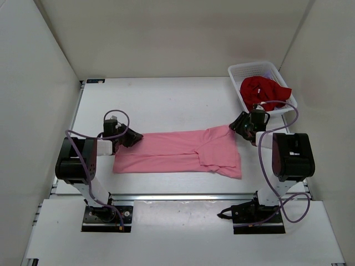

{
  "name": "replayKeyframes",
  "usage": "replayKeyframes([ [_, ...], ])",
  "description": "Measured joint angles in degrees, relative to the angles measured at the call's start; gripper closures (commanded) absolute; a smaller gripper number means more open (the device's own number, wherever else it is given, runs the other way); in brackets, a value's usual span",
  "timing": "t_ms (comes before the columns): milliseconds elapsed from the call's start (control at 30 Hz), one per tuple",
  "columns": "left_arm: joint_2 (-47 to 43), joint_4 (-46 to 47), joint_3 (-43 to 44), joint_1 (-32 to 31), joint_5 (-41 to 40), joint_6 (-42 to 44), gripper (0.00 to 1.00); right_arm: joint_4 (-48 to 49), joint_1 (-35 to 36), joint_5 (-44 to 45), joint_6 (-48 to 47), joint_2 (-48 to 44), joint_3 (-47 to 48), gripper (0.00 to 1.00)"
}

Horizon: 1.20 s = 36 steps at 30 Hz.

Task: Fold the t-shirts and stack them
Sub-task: Fold the other side of the tshirt into a rectangle, then rotate the tshirt 90 degrees

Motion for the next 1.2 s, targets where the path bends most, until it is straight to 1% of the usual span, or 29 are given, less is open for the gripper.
replayKeyframes([
  [33,0.24,0.02,-0.24,0.28,0.15,-0.11,0.68,0.22,-0.11,-0.5,0.22,0.63,0.02,0.66],
  [67,0.39,-0.02,-0.37,0.57,0.2,-0.31,0.69,0.31,-0.2,-0.76,0.44,1.27,0.02,0.69],
  [100,0.39,0.0,-0.46,0.68,0.31,-0.44,0.69,0.39,-0.35,-1.07,0.59,1.9,0.02,0.76],
  [133,0.39,0.07,-0.46,0.7,0.39,-0.48,0.69,0.83,-0.5,-1.51,0.81,2.27,0.09,0.79],
  [167,0.39,0.15,-0.46,0.72,0.46,-0.5,0.69,0.81,-0.57,-1.6,1.03,2.45,0.2,0.84],
  [200,0.39,0.15,-0.48,0.87,0.5,-0.63,0.69,0.85,-0.76,-1.64,1.25,2.56,0.2,0.88],
  [233,0.39,0.2,-0.5,0.96,0.61,-0.74,0.7,0.9,-0.81,-1.6,1.51,2.6,0.2,0.89],
  [300,0.39,0.5,-0.74,1.46,0.79,-1.09,0.69,1.07,-0.79,-1.51,1.9,2.6,0.2,0.96],
  [333,0.39,0.76,-0.98,1.81,0.79,-1.14,0.7,1.2,-0.79,-1.2,2.1,2.6,0.17,0.99],
  [433,0.31,1.49,-1.95,3.15,1.05,-1.92,0.7,1.6,-0.81,0.13,2.45,2.05,-0.92,1.0],
  [633,-0.7,2.58,-3.65,6.01,1.01,-3.41,0.7,1.16,-2.34,1.99,4.2,-0.44,-3.67,1.0],
  [767,-1.46,3.02,-4.48,6.69,0.57,-4.2,0.69,0.5,-2.36,2.27,4.81,-0.44,-3.39,0.93],
  [867,-2.49,2.97,-4.68,6.49,0.55,-4.48,0.67,0.09,-2.19,2.36,4.92,-0.72,-3.37,0.83],
  [933,-3.67,2.6,-4.52,6.03,0.55,-4.35,0.66,-1.01,-1.92,2.58,4.96,-1.49,-3.21,0.7],
  [967,-4.5,2.03,-4.2,5.6,0.5,-4.2,0.65,-1.88,-1.88,2.69,4.85,-2.23,-3.08,0.67],
  [1000,-5.53,1.33,-3.72,5.07,0.44,-3.78,0.65,-2.71,-1.86,2.8,4.81,-3.26,-3.08,0.6],
  [1033,-6.82,0.63,-3.08,4.35,0.28,-3.3,0.64,-3.39,-1.81,2.86,4.83,-4.37,-3.08,0.57],
  [1100,-9.86,-0.98,-1.42,2.71,-0.02,-2.05,0.63,-4.83,-1.14,3.63,4.33,-7.43,-3.08,0.58],
  [1133,-11.39,-1.66,-0.39,1.81,-0.04,-1.31,0.63,-5.66,-0.74,4.22,4.07,-9.25,-3.08,0.6],
  [1200,-14.4,-2.43,1.49,-0.28,-0.11,0.33,0.63,-6.91,0.81,5.73,3.56,-12.85,-3.13,0.74],
])
